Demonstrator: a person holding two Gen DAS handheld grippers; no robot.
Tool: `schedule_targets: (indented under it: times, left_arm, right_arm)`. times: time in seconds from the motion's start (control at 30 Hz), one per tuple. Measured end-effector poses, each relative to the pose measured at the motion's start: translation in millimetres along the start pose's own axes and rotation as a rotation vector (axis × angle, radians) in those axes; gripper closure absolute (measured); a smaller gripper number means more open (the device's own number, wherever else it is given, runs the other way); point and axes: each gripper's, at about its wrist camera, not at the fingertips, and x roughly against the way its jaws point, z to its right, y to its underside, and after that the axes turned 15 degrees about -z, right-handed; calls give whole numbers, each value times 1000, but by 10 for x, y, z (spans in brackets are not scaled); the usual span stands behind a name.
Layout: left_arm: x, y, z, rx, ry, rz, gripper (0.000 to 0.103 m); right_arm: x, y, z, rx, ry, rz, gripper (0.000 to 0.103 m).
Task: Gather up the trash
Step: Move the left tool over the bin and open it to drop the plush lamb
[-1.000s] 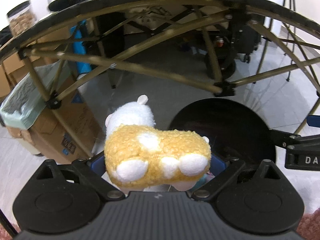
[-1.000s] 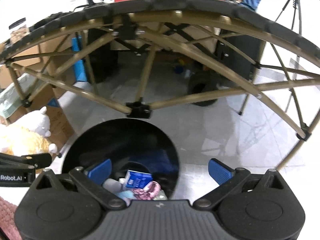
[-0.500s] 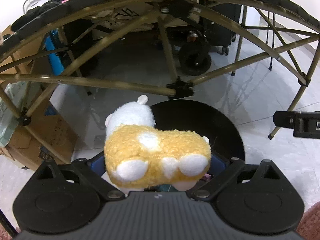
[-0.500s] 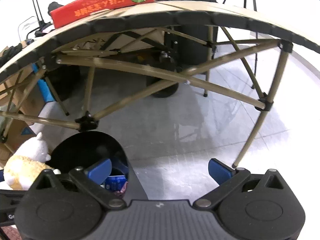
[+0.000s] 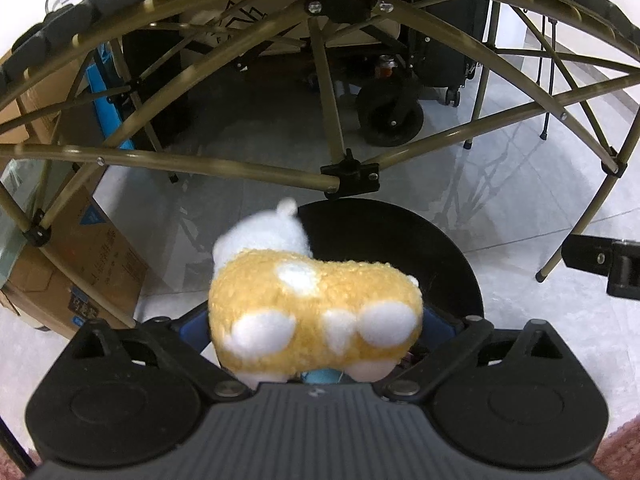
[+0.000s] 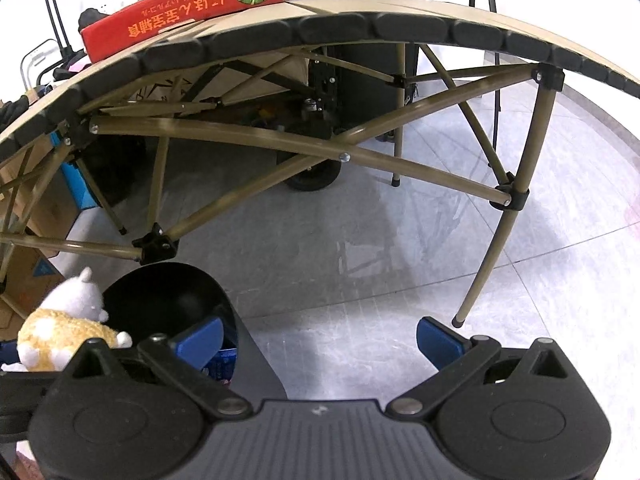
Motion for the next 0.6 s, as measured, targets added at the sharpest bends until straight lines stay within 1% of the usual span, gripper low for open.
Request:
schedule_targets:
  times: [0.07,0.3,0.6]
  left_arm:
    - [3,-9,-12,11,8,-7,0]
    - [41,19,15,-7,-27,16,0]
    - [30,14,-40,13,-23,2,0]
  right_arm:
    - [-3,-2,-5,2,-1,0,0]
    - [-8,0,-27,5,-3,-1,0]
    - [-25,-1,-63,13,-5,-4,0]
